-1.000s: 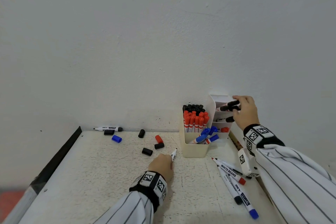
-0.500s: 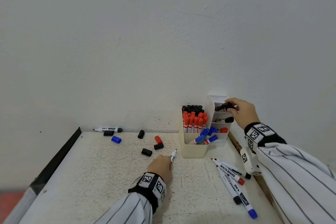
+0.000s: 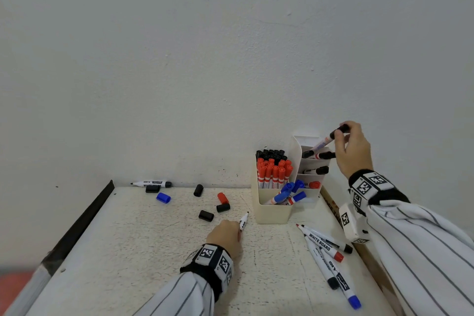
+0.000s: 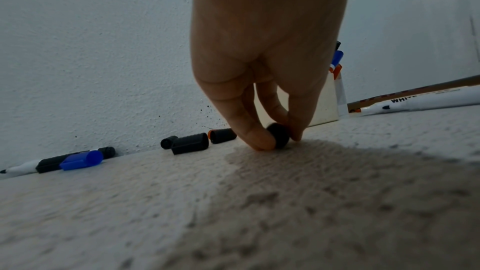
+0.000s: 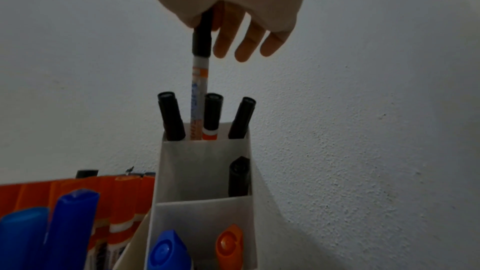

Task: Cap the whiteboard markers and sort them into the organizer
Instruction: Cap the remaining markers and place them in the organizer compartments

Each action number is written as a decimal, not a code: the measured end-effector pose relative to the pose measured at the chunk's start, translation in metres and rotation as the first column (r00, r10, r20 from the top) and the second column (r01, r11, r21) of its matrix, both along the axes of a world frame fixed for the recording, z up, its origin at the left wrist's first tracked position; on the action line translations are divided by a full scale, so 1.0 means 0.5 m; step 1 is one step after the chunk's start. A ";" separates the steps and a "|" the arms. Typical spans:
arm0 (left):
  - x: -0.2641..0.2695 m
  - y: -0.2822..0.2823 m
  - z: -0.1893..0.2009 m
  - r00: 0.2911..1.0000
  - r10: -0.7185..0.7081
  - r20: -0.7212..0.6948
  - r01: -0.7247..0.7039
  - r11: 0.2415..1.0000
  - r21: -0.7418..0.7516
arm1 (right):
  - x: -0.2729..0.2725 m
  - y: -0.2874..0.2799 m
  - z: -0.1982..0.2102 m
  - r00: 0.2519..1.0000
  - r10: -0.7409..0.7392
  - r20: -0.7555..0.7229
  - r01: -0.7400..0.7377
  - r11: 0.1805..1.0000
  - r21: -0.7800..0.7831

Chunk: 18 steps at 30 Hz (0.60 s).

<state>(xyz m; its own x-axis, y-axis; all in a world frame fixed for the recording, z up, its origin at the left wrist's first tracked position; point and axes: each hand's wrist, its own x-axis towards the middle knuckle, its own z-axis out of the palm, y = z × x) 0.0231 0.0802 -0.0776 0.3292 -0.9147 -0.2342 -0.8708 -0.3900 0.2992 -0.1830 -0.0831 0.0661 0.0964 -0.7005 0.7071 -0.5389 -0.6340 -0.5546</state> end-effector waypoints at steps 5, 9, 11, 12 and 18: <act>-0.003 0.000 0.004 1.000 0.014 0.005 -0.014 1.000 0.004 | -0.017 0.007 0.007 0.998 0.053 0.026 -0.053 0.999 -0.004; -0.005 0.006 0.006 0.999 0.051 -0.004 -0.051 0.998 -0.021 | -0.022 0.014 0.005 0.998 0.055 0.008 -0.055 0.998 -0.005; -0.004 0.009 0.006 0.997 0.070 -0.026 -0.071 0.997 -0.024 | -0.021 0.014 0.005 0.999 0.050 0.003 -0.050 0.999 -0.015; -0.003 0.010 0.007 0.996 0.079 -0.036 -0.080 0.997 -0.025 | -0.020 0.014 0.004 0.998 0.051 -0.019 -0.051 0.999 0.001; 0.007 0.014 0.010 0.993 0.083 -0.079 -0.085 0.996 -0.015 | -0.001 0.003 -0.025 0.962 -0.023 -0.271 0.036 0.998 0.043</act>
